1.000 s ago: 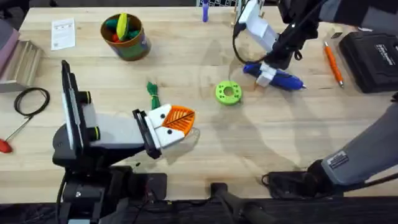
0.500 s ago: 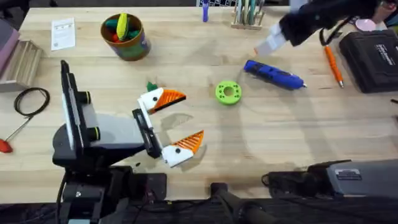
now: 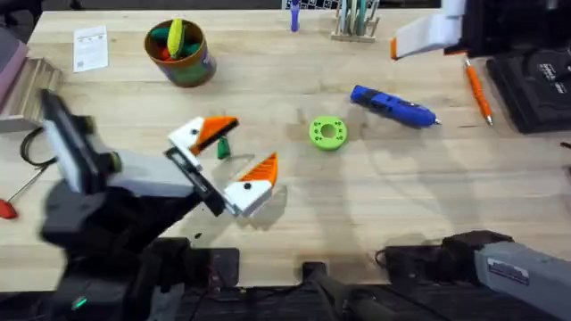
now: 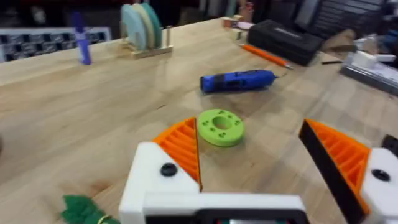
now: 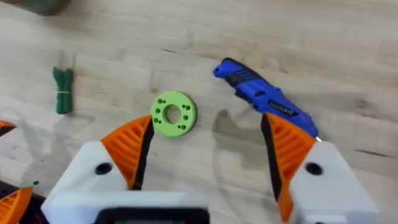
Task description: Pick up the gripper from the table and insert it into the empty holder that is missing its gripper. Then pick up a screw, insert it into the mounting hole, and use the screwdriver to tighten it. Finally, clean up the table by picking up the vegetable and placing it into the bucket.
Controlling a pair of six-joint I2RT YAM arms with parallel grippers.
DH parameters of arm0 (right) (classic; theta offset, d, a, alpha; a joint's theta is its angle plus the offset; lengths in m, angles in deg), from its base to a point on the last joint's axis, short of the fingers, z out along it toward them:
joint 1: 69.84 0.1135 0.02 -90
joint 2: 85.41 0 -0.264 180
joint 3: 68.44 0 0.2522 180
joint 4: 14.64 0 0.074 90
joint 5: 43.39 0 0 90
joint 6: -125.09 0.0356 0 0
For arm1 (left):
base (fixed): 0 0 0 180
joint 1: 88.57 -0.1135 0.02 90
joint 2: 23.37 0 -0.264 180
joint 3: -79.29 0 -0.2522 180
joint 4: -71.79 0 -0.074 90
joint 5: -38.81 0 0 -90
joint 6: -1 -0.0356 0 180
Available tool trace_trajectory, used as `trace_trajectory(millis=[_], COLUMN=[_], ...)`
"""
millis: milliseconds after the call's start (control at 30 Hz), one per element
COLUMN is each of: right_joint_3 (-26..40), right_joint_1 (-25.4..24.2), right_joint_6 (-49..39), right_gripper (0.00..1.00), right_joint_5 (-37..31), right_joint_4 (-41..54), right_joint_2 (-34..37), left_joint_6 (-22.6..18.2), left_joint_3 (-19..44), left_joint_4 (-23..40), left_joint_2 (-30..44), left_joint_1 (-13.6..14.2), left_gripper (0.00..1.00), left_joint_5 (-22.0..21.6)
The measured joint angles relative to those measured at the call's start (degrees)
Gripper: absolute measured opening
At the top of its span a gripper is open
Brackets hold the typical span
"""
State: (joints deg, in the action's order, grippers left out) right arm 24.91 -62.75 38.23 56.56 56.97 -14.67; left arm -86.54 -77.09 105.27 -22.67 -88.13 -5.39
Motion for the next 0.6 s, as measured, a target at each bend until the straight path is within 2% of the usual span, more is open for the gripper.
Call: trace_trajectory(millis=[133, 300, 467, 600], right_joint_3=[-1.2, -9.9, -17.9, -19.5], right_joint_1=[0.0, 0.0, 0.0, 0.0], right_joint_6=[2.8, 4.8, 5.6, 5.5], right_gripper=[0.964, 0.964, 0.983, 0.991], right_joint_5=[0.0, 0.2, 0.4, 0.4], right_joint_4=[-0.2, -0.1, -0.9, -1.5], right_joint_2=[-2.8, -5.0, -5.0, -5.0], left_joint_6=[-2.6, -6.4, -7.9, -8.3], left_joint_3=[10.4, 23.3, 34.6, 42.0], left_joint_4=[10.1, 19.6, 29.4, 34.8], left_joint_2=[4.7, 16.6, 30.1, 40.4], left_joint_1=[0.0, 0.0, 0.0, 0.0], left_gripper=[0.976, 0.976, 0.977, 0.978], left_joint_5=[-7.3, -14.4, -19.0, -21.0])
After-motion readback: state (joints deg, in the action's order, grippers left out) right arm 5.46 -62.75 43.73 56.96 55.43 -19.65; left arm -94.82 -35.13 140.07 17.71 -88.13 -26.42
